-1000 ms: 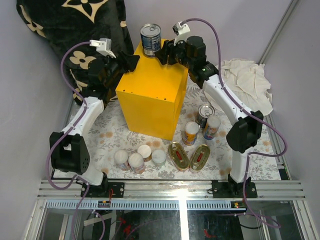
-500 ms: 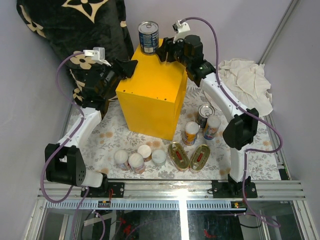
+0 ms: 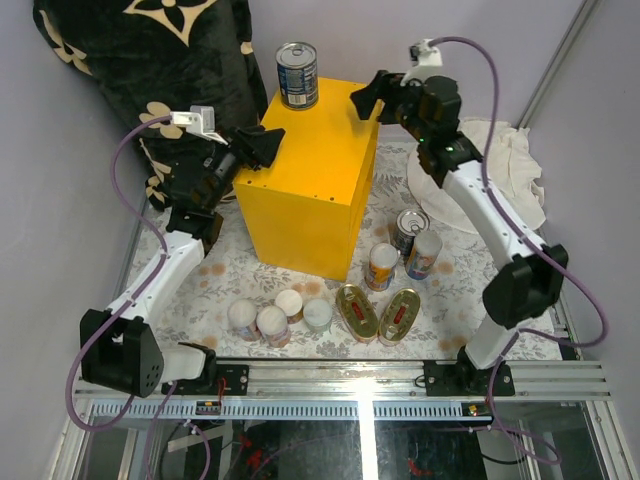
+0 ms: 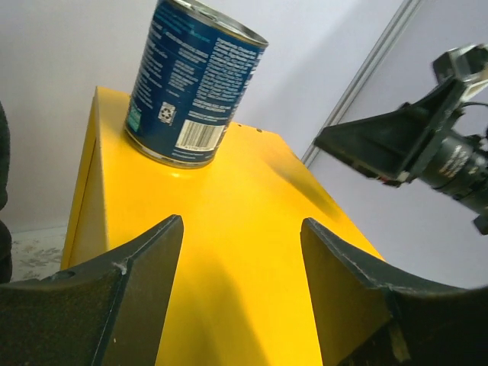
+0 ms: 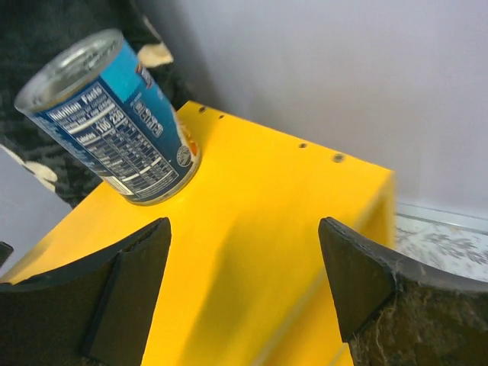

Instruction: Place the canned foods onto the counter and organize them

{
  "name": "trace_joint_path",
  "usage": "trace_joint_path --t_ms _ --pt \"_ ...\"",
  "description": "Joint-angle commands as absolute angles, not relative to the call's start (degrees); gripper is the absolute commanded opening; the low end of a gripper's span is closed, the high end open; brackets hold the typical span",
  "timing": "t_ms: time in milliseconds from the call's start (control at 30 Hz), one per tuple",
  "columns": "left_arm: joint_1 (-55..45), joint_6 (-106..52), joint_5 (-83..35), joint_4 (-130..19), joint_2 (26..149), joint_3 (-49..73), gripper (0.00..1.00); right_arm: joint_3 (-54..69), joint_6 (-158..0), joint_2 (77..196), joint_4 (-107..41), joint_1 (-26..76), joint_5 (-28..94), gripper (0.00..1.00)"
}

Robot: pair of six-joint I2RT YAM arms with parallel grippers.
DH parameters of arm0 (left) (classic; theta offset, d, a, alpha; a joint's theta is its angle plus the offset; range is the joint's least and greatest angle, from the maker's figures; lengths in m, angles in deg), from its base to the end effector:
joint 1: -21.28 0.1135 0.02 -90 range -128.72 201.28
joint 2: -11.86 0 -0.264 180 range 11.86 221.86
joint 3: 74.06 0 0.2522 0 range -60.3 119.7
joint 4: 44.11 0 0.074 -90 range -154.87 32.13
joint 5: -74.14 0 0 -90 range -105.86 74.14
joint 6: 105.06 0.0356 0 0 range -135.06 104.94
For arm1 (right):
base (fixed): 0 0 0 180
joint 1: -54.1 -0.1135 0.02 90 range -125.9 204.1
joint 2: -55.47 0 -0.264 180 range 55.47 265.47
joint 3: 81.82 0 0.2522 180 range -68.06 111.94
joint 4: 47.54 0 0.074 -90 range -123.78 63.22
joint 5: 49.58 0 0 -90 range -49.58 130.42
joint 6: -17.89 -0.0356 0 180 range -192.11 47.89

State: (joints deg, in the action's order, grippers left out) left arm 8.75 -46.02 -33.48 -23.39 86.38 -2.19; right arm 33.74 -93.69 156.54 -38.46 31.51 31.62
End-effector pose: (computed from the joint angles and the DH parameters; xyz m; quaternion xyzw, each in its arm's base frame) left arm 0.2945 -0.0765 0.3897 0.0294 0.5927 -0.3799 0.7096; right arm 0.3890 0.1677 0.4460 -0.0627 0.6704 0.3251 0.6640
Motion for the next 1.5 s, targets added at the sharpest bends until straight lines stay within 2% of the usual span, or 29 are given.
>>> trace_joint_path --t_ms 0,133,233,400,533,700,833,933,1000,1100,1200,1467 --pt "3.96 -46.42 -35.14 -32.29 87.17 -6.33 0.62 28.53 -98.53 146.25 -41.18 33.61 35.42 0.86" --pt "3.10 -46.52 -34.61 -32.28 87.06 -7.17 0.62 19.49 -109.17 141.68 -40.06 35.75 37.52 0.86" --pt "2.98 -46.52 -34.42 -33.03 86.74 -7.40 0.62 14.14 -117.16 141.18 -43.69 36.69 32.89 0.84" --pt "3.00 -46.98 -33.99 -35.29 85.30 -7.53 0.62 11.85 -127.54 144.27 -50.93 37.09 21.85 0.75" --pt "3.00 -46.41 -32.78 -35.91 84.02 -8.77 0.62 10.62 -129.67 145.21 -50.73 37.08 21.44 0.71" --pt "3.00 -45.77 -32.46 -36.60 82.98 -9.83 0.62 7.57 -132.14 145.09 -55.49 36.98 19.87 0.62" --pt "2.99 -41.51 -29.98 -38.62 81.86 -8.57 0.66 6.26 -135.82 146.07 -60.99 36.96 16.57 0.47" --pt "2.99 -36.57 -27.10 -41.49 81.85 -5.78 0.72 4.77 -141.18 147.26 -65.84 36.95 13.12 0.34" --pt "3.08 -32.58 -26.73 -42.68 82.50 -2.92 0.81 4.32 -143.44 147.86 -67.62 36.85 11.36 0.23" --pt "3.00 -25.99 -27.00 -45.97 84.51 2.14 0.93 4.47 -143.95 147.65 -66.78 36.71 9.78 0.00" --pt "3.08 -19.74 -26.56 -48.64 86.92 6.76 0.99 5.72 -142.73 147.02 -63.83 36.75 7.86 0.00" --pt "3.41 -12.90 -26.88 -53.56 93.39 17.28 1.00 6.40 -139.51 145.22 -61.94 36.80 0.81 0.00"
